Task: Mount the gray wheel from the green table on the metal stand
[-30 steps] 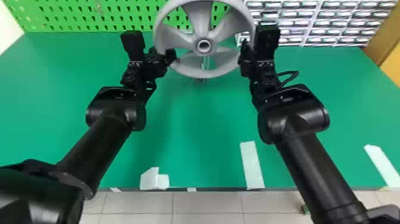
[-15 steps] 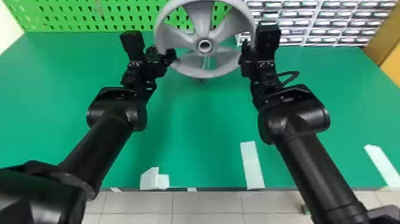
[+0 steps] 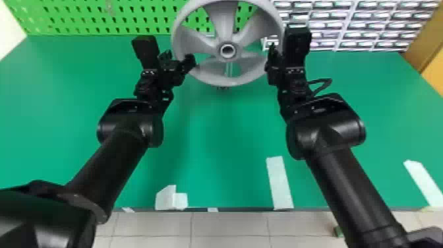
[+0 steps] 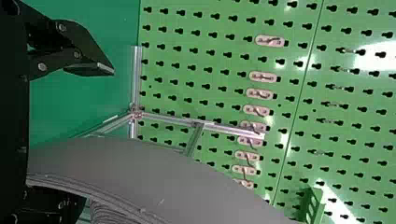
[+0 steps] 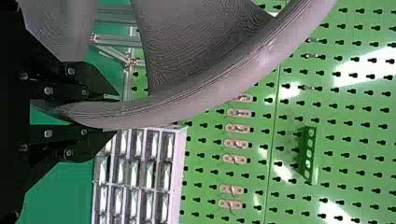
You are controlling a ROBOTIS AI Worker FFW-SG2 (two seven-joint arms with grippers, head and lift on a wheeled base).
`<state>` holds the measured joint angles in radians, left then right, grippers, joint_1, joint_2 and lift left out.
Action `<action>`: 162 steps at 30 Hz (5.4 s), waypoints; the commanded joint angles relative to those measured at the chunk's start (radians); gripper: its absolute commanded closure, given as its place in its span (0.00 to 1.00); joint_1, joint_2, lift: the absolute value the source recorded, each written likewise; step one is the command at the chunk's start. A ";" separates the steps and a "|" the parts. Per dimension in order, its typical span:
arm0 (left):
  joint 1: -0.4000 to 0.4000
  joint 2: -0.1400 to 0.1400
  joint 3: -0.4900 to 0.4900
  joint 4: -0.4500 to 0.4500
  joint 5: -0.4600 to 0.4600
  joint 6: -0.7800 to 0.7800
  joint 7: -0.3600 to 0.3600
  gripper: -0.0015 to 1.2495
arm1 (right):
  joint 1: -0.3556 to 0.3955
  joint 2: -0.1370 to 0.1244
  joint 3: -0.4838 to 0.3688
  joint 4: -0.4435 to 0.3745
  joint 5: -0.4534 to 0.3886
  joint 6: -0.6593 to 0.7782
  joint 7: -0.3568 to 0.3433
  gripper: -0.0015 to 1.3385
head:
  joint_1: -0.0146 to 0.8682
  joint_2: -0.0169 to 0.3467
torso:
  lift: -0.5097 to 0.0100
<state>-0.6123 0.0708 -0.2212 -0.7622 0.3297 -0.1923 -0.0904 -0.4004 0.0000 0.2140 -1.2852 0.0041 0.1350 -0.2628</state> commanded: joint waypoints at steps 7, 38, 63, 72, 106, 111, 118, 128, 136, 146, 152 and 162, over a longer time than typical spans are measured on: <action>0.005 -0.003 -0.014 0.000 0.015 -0.016 0.031 0.39 | -0.001 0.001 0.005 0.006 -0.003 -0.005 -0.121 0.67 | 1.00 0.19 | 0.79; 0.013 -0.020 -0.061 0.000 0.040 -0.046 0.040 0.11 | -0.005 0.001 0.031 0.037 -0.021 -0.054 -0.125 0.43 | 1.00 0.19 | 0.79; 0.014 -0.023 -0.095 0.000 0.060 -0.064 0.038 0.06 | -0.009 0.001 0.064 0.060 -0.041 -0.087 -0.136 0.33 | 1.00 0.19 | 0.79; 0.017 -0.023 -0.093 0.000 0.060 -0.073 0.040 0.06 | -0.008 0.001 0.061 0.060 -0.046 -0.095 -0.138 0.32 | 1.00 0.19 | 0.79; 0.098 -0.006 -0.052 -0.147 0.002 -0.033 0.038 0.06 | 0.032 0.001 0.082 -0.019 -0.081 -0.107 -0.138 0.22 | 1.00 0.19 | 0.79; 0.129 -0.003 -0.038 -0.193 -0.009 -0.022 0.038 0.06 | 0.052 -0.002 0.076 -0.046 -0.082 -0.106 -0.138 0.22 | 1.00 0.19 | 0.79; 0.164 0.010 -0.029 -0.247 -0.015 -0.006 0.038 0.06 | 0.069 -0.003 0.074 -0.066 -0.084 -0.104 -0.138 0.22 | 1.00 0.19 | 0.79; 0.186 0.015 -0.026 -0.273 -0.009 0.002 0.038 0.06 | 0.084 -0.006 0.074 -0.083 -0.092 -0.101 -0.138 0.22 | 1.00 0.19 | 0.79; 0.232 0.027 -0.023 -0.365 -0.008 0.025 0.038 0.06 | 0.120 -0.017 0.087 -0.143 -0.107 -0.097 -0.138 0.22 | 1.00 0.19 | 0.79; 0.324 0.044 0.011 -0.497 -0.024 0.057 0.035 0.07 | 0.172 -0.029 0.090 -0.207 -0.105 -0.097 -0.138 0.22 | 1.00 0.19 | 0.79; 0.375 0.050 0.043 -0.563 -0.028 0.080 0.031 0.07 | 0.198 -0.040 0.082 -0.232 -0.104 -0.098 -0.138 0.22 | 1.00 0.19 | 0.79; 0.451 0.067 0.102 -0.669 -0.049 0.116 0.018 0.07 | 0.226 -0.054 0.076 -0.250 -0.093 -0.124 -0.090 0.22 | 1.00 0.19 | 0.79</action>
<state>-0.1891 0.1323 -0.1420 -1.3965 0.2832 -0.0864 -0.0723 -0.1845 -0.0516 0.3003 -1.5339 -0.0939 0.0231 -0.3809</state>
